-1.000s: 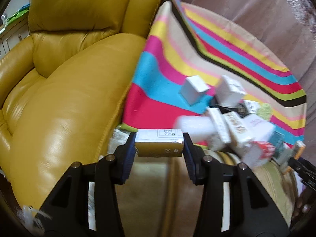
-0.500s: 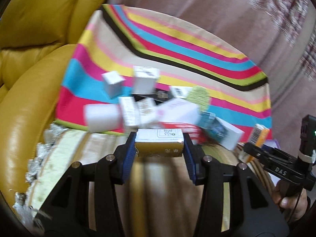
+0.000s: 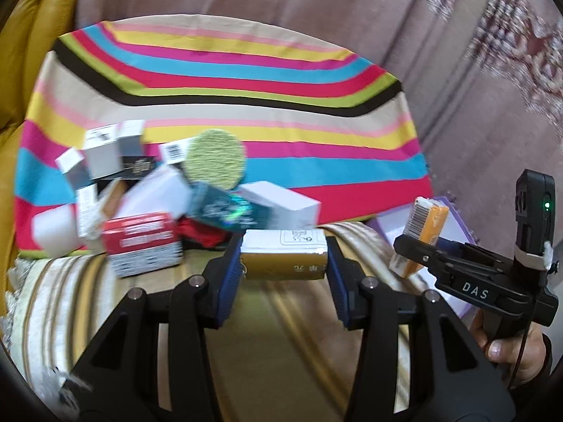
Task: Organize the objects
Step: 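Carry both items to the purple-rimmed box and release them inside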
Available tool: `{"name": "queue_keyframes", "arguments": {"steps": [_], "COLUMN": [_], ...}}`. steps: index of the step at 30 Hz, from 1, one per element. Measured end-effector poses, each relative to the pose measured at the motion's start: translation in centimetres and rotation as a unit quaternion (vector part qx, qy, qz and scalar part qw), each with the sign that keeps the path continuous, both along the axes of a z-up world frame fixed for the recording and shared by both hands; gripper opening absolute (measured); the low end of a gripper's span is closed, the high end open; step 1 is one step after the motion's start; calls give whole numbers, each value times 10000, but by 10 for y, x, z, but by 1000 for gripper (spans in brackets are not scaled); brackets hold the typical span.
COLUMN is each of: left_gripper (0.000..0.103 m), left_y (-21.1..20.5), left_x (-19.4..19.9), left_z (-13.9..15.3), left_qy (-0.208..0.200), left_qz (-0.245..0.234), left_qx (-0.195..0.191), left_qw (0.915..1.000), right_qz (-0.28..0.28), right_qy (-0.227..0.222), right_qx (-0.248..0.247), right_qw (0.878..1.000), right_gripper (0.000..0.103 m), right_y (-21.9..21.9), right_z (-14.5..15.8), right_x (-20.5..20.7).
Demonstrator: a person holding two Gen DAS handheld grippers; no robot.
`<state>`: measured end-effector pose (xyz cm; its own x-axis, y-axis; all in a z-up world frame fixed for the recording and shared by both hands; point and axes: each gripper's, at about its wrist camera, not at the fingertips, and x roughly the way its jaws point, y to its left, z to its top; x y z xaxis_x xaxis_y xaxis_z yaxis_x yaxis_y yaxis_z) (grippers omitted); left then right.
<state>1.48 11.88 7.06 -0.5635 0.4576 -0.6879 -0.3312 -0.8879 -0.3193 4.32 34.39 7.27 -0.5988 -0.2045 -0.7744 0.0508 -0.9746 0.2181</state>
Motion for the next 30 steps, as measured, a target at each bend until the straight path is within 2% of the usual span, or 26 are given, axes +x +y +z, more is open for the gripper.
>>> {"name": "queue_keyframes", "arguments": {"steps": [5, 14, 20, 30], "left_gripper": [50, 50, 50, 50], "left_y": [34, 96, 134, 177], "left_x": [2, -3, -5, -13], "left_z": [5, 7, 7, 4], "left_qy": [70, -72, -142, -341], "left_qz": [-407, -1049, -1532, -1976], "left_qx": [48, 165, 285, 492], "left_qw": [9991, 9943, 9877, 9785], "right_qz": [-460, -1360, -1678, -2017], "right_qy": [-46, -257, -295, -286], "right_qx": [127, 228, 137, 336], "right_qw": [9989, 9901, 9853, 9784], "right_gripper": [53, 53, 53, 53], "right_y": [30, 83, 103, 128], "right_z": [-2, -10, -16, -11], "right_x": [12, 26, 29, 39]}}
